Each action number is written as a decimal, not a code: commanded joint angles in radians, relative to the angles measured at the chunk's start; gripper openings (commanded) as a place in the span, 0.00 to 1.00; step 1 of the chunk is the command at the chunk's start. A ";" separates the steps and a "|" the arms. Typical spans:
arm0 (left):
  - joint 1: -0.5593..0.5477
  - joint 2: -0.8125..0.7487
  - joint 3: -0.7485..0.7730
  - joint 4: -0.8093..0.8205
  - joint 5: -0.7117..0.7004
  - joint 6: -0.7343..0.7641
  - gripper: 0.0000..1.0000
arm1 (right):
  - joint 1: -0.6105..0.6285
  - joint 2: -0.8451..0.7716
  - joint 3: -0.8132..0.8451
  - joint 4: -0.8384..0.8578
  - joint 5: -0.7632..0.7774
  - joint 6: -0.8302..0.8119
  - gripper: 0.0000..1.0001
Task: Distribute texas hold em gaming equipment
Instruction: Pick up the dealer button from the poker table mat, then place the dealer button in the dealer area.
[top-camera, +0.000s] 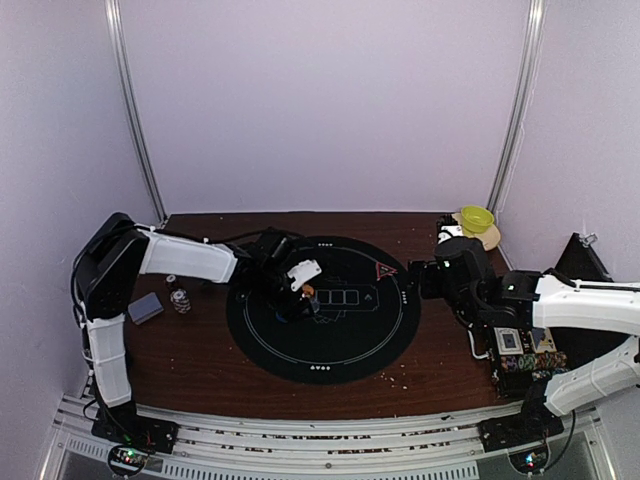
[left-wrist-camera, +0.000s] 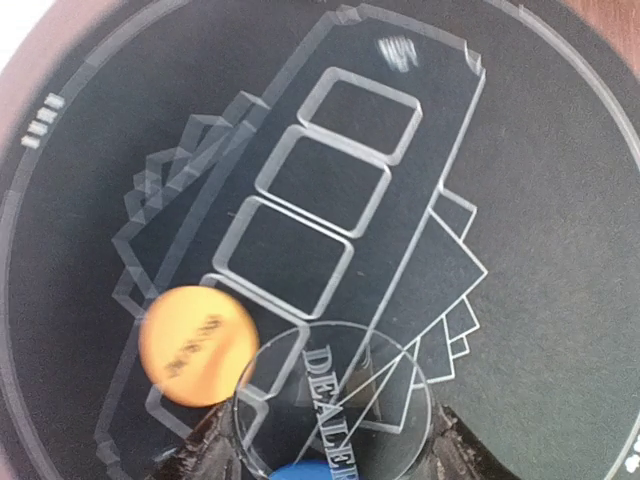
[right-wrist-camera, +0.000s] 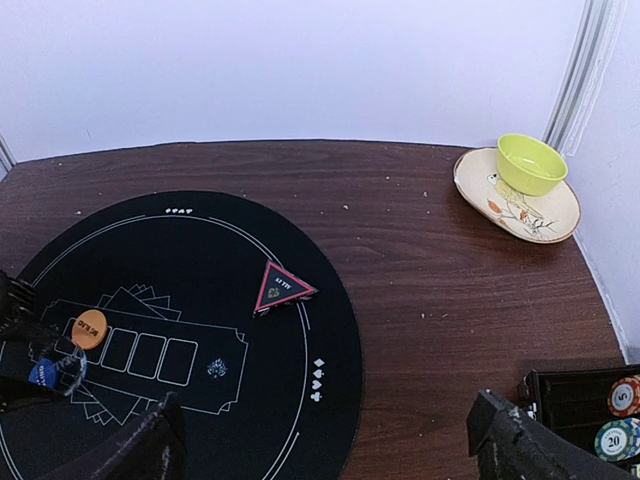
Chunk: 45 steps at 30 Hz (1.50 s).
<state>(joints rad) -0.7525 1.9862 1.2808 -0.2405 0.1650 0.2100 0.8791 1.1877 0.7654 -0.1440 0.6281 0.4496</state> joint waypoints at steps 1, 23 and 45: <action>0.029 -0.137 -0.014 0.031 -0.056 0.027 0.47 | -0.002 -0.023 -0.010 0.009 0.003 -0.005 1.00; 0.315 -0.302 -0.297 0.133 -0.051 0.063 0.48 | 0.002 0.010 -0.004 0.018 -0.017 -0.012 1.00; 0.276 -0.355 -0.369 0.106 0.249 0.173 0.46 | 0.014 0.024 0.003 0.015 -0.019 -0.023 1.00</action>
<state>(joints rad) -0.4458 1.7187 0.9413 -0.1432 0.2504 0.3042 0.8871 1.2102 0.7654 -0.1375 0.6029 0.4400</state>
